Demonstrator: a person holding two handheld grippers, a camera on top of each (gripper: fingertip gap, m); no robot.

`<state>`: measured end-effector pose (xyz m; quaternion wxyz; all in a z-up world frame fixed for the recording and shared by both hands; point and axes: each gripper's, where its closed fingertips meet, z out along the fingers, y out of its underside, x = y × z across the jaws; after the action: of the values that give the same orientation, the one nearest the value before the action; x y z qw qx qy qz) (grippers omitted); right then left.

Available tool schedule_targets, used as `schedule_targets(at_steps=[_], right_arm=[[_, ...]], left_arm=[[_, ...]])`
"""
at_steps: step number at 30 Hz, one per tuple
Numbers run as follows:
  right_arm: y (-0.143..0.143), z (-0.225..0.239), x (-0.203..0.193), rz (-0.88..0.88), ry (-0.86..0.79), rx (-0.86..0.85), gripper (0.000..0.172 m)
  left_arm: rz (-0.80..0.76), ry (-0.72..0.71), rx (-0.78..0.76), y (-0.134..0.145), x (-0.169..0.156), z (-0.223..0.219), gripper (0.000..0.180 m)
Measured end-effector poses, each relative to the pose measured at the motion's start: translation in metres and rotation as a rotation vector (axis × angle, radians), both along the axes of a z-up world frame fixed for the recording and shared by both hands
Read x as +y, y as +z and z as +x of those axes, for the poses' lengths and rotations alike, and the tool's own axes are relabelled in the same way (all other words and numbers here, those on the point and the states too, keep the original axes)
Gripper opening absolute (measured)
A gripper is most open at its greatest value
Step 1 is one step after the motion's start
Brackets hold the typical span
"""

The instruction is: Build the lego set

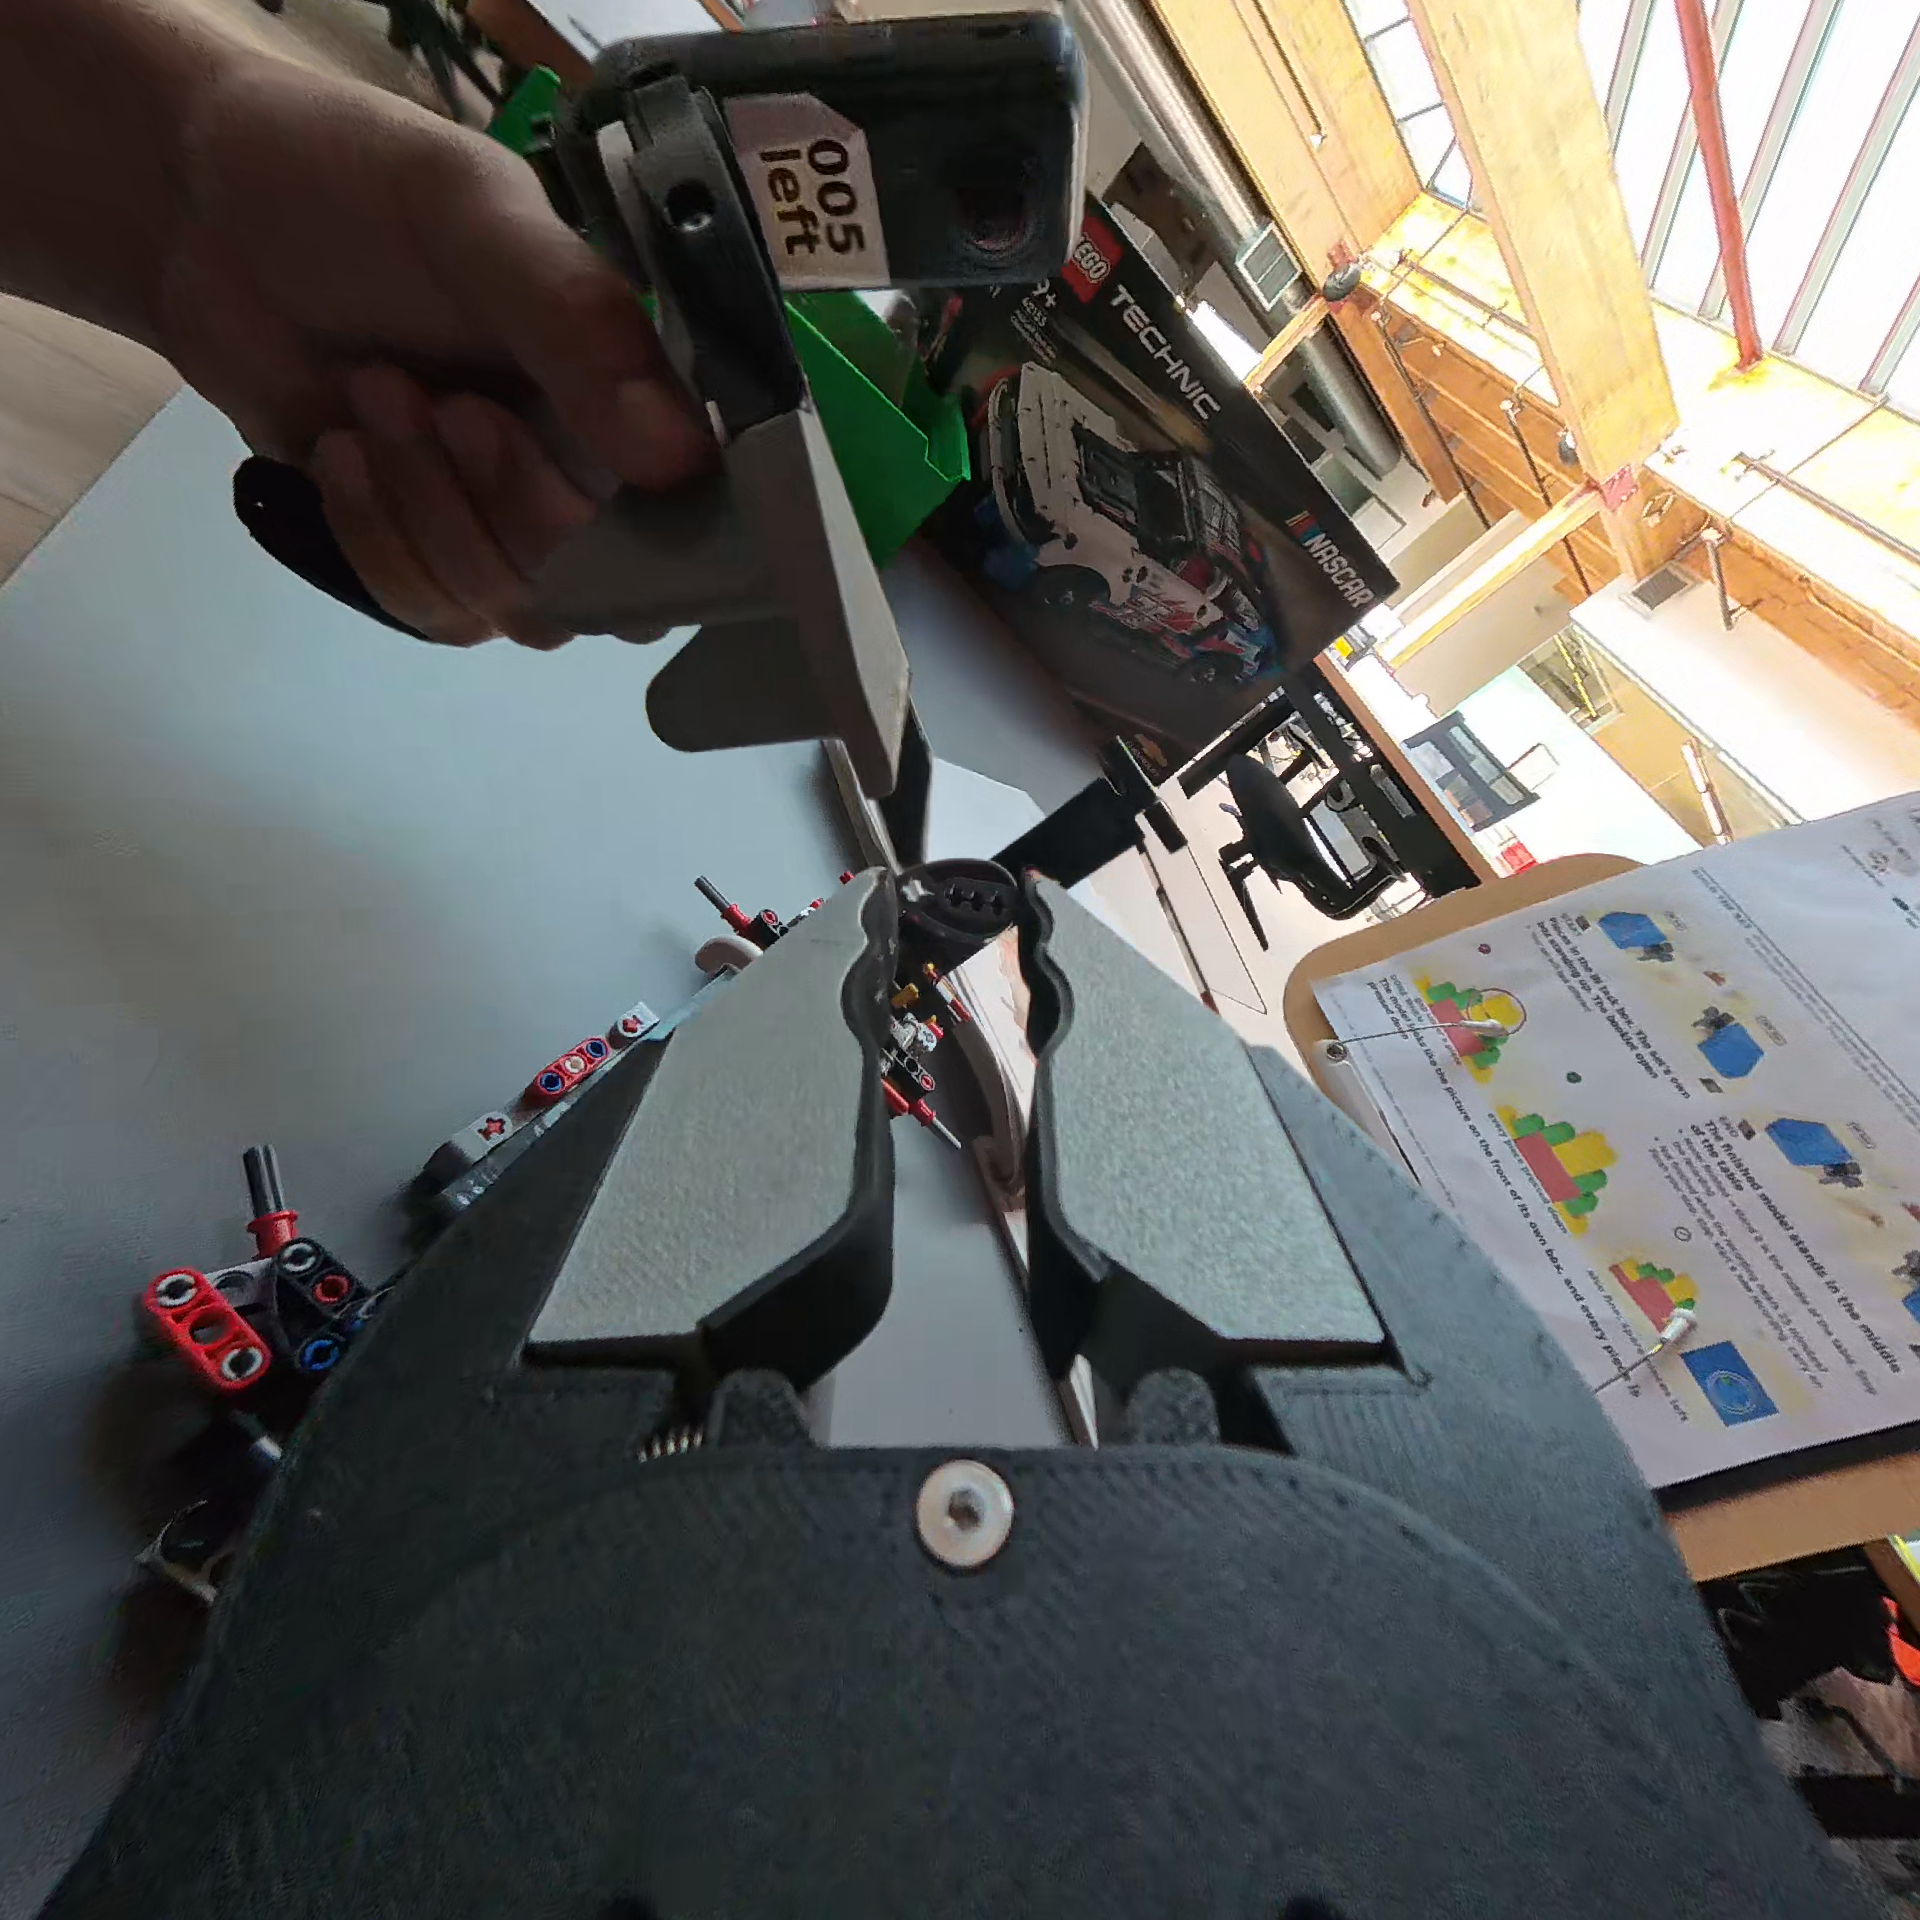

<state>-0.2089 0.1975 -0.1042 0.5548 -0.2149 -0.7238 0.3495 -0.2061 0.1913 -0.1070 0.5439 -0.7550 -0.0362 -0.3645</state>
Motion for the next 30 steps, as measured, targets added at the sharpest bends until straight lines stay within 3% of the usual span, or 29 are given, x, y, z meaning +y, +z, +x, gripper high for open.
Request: schedule_targets(at_steps=[8,11,15,19,23,27,30], right_arm=[[-0.002,0.008,-0.006,0.127,-0.009,0.019,0.02],[-0.005,0.008,-0.005,0.179,-0.033,0.022,0.02],[0.001,0.005,-0.003,0.166,-0.051,0.053,0.017],[-0.002,0.007,0.03,-0.047,-0.093,-0.037,0.011],[-0.042,0.015,0.071,-0.313,-0.096,-0.287,0.012],[-0.084,0.028,0.08,-0.57,0.013,-0.628,0.013],[-0.104,0.028,0.086,-0.636,0.036,-0.77,0.015]], left_arm=[[-0.044,-0.047,0.018,-0.004,0.013,0.013,0.023],[-0.027,-0.07,0.042,-0.006,0.014,0.019,0.001],[0.056,-0.039,0.179,-0.002,0.015,0.011,0.001],[0.184,0.034,0.408,0.003,-0.005,-0.029,0.001],[0.293,0.183,0.545,0.002,-0.027,-0.094,0.0],[0.284,0.277,0.624,-0.02,-0.032,-0.143,0.001],[0.22,0.296,0.63,-0.034,-0.03,-0.156,0.0]])
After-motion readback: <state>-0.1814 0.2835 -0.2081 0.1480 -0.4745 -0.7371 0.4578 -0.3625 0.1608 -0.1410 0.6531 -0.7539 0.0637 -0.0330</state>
